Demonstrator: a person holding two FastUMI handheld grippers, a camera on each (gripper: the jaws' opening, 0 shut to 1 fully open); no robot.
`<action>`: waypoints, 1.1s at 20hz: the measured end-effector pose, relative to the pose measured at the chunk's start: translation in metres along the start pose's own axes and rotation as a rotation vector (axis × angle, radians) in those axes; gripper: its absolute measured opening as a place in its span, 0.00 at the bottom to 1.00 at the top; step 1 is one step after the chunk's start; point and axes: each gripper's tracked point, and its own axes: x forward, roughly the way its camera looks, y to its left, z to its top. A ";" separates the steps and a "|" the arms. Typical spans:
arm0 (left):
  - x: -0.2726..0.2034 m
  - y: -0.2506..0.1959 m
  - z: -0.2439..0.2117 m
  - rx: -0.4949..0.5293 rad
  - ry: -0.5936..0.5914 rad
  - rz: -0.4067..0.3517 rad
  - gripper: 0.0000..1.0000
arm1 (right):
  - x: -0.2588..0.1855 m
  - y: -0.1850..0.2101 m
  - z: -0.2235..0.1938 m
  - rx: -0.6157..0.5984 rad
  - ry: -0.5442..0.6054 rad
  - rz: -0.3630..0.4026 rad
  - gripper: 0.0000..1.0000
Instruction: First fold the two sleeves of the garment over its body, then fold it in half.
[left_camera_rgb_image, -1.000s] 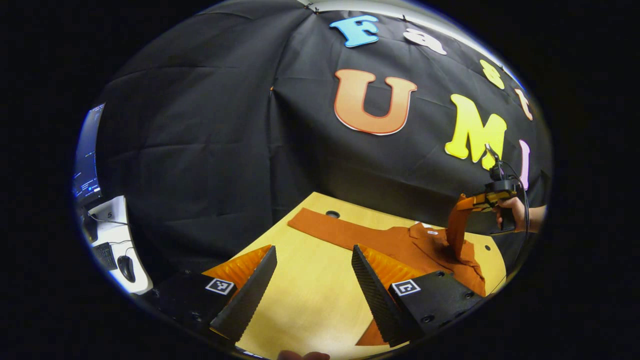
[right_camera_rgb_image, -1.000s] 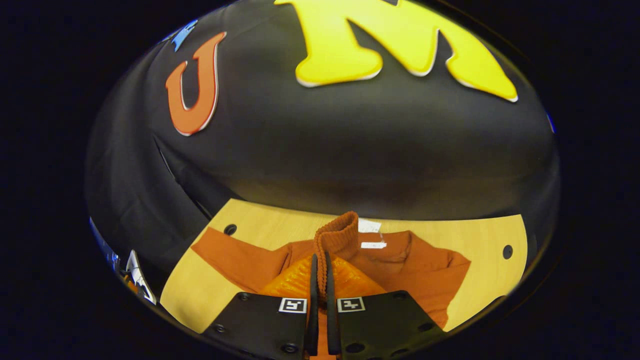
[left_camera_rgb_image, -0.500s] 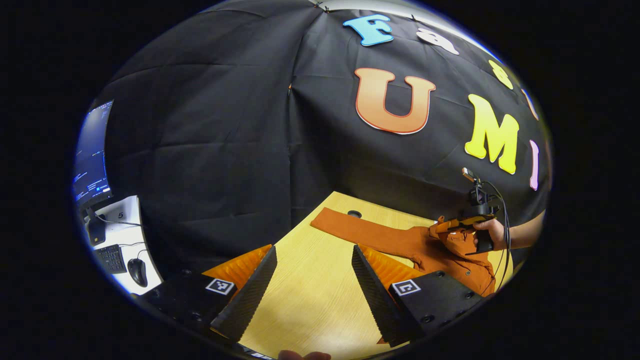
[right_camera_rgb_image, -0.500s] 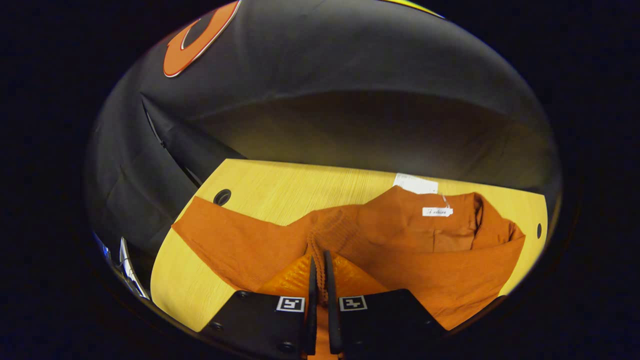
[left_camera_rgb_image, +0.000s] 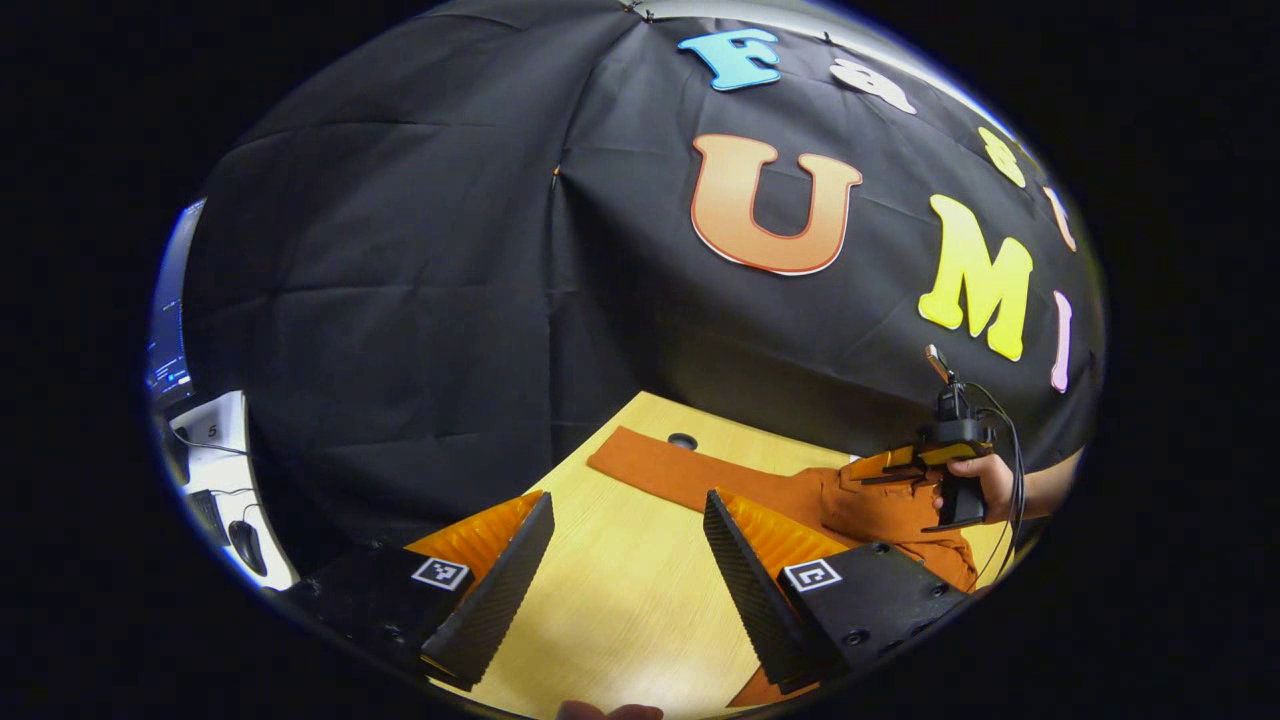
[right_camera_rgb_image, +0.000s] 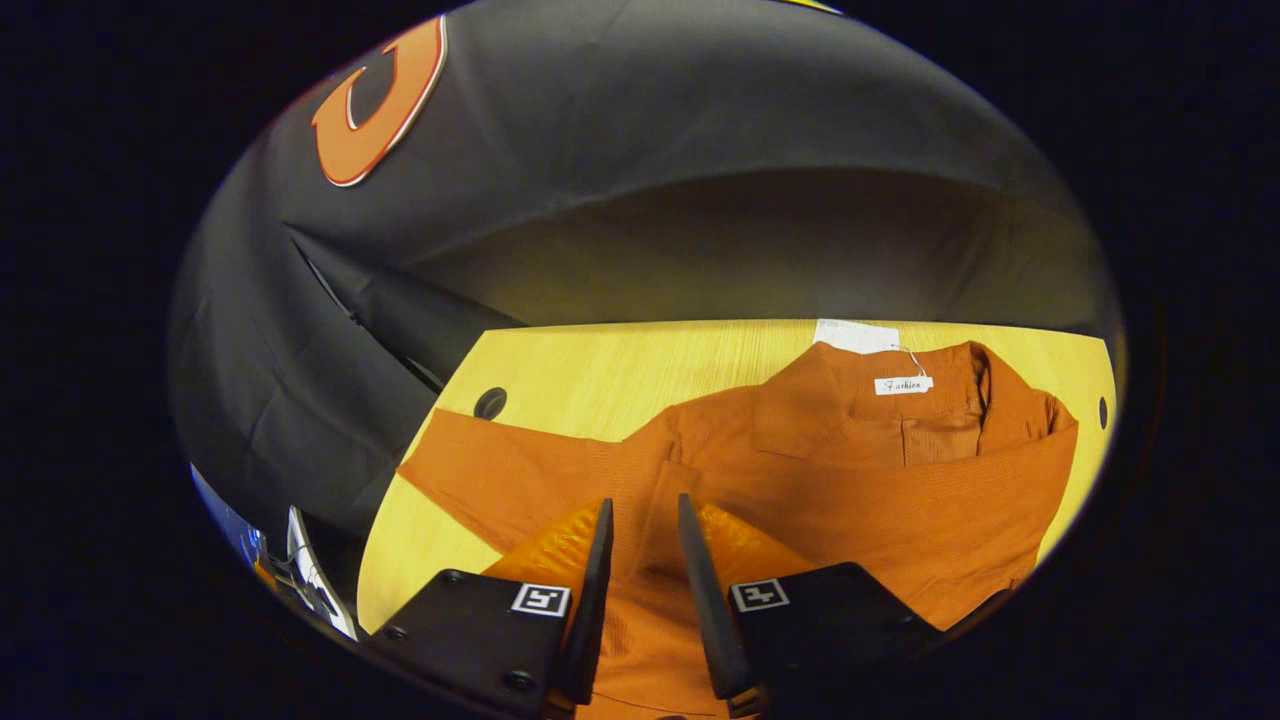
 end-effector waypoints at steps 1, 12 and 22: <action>0.009 0.002 0.006 0.003 -0.013 -0.007 0.98 | -0.010 0.008 0.003 0.008 -0.011 0.021 0.54; 0.195 0.008 -0.014 0.084 0.121 -0.238 0.98 | -0.224 -0.008 -0.030 0.029 -0.128 0.093 0.69; 0.313 0.055 -0.070 0.128 0.249 -0.186 0.98 | -0.349 -0.111 -0.089 0.181 -0.158 -0.163 0.69</action>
